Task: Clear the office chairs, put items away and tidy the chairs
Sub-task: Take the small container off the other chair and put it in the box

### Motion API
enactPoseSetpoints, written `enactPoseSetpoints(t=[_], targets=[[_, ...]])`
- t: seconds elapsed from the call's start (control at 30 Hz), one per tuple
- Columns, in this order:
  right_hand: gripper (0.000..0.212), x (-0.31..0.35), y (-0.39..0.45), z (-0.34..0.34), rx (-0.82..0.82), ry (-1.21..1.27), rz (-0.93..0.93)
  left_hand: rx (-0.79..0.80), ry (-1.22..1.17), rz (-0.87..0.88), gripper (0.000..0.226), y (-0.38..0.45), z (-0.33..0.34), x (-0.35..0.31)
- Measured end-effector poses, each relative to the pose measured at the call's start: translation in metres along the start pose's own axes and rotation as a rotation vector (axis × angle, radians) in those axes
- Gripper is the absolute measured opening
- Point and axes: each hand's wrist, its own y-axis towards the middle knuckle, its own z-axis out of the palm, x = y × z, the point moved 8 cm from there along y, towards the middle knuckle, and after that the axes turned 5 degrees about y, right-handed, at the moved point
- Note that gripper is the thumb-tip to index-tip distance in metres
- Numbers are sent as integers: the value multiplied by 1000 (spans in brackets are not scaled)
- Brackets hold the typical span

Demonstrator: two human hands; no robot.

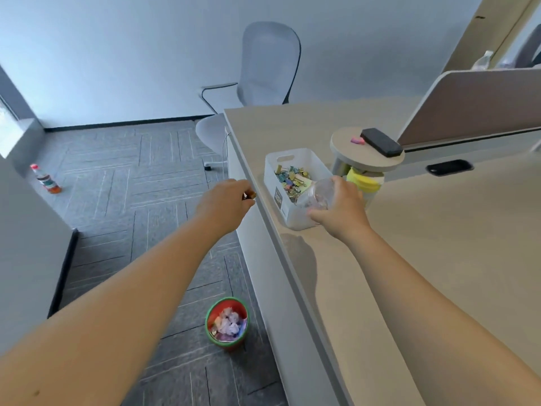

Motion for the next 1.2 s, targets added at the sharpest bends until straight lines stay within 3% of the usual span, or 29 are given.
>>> enactPoseSetpoints(t=[0.23,0.37,0.57,0.8,0.97,1.2], targets=[[73,-3,93,25,-67,-119,126,77,-1,154,26,121,20,6],[73,-18,137,58,-20,-190,261,148,4,268,27,181,34,8],[45,-41,170,83,-44,-298,418,265,5,447,25,251,61,-11],[59,-46,168,78,-78,-304,464,355,115,611,30,272,101,-51],[53,-39,161,68,-127,-242,445,353,172,603,40,270,108,-55],[35,11,161,71,-91,-173,297,283,62,472,36,245,53,-9]])
